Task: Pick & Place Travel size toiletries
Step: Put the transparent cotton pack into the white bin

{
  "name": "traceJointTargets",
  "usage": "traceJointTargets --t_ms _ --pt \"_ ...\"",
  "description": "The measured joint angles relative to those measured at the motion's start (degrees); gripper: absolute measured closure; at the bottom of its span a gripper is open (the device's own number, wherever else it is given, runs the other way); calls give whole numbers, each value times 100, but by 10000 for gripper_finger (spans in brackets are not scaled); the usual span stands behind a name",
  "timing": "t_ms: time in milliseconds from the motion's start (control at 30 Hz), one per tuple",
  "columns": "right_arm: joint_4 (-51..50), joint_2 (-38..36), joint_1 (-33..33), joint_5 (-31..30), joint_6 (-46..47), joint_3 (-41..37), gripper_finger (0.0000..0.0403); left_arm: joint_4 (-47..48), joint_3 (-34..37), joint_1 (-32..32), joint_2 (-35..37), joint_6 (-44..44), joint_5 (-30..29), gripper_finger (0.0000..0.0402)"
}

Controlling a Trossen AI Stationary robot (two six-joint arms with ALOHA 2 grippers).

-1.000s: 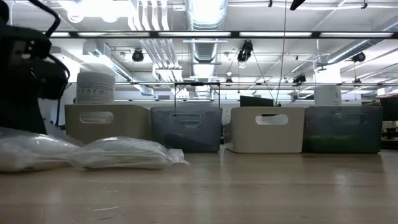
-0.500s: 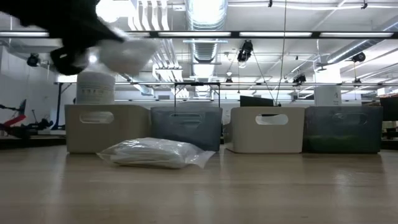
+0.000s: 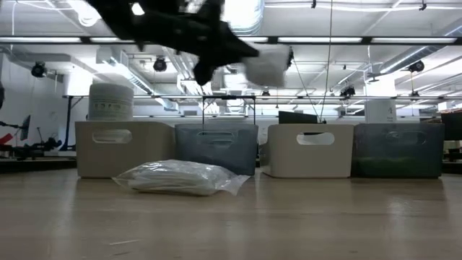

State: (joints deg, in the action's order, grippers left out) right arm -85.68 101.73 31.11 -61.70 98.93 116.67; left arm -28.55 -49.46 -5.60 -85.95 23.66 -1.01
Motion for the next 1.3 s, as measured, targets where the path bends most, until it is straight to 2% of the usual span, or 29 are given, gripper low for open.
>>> traceJointTargets --t_ms 133,233,567,733,967,1133,1233,1300 --pt "-3 0 0 -13 -10 27 35 469 -1041 -5 -1001 -396 30 389" --pt "-1 0 2 -4 61 28 35 746 -1506 -10 -1511 -463 30 389" --pt "1 7 64 18 147 27 35 773 -2051 -221 -2643 -430 -51 381" --pt "-57 11 61 22 158 27 35 1112 -2419 -217 -2879 -437 -198 343" --pt "-96 11 61 50 159 25 35 2283 -2626 -217 -2780 -520 -510 247" --pt "-101 13 61 166 157 25 35 3035 -2623 -157 -2043 -983 -513 197" --pt "-106 13 61 214 140 23 35 3384 -2553 -15 -1449 -1723 -193 186" --pt "-110 13 61 260 137 22 35 3859 -2519 102 -1022 -2195 322 185"
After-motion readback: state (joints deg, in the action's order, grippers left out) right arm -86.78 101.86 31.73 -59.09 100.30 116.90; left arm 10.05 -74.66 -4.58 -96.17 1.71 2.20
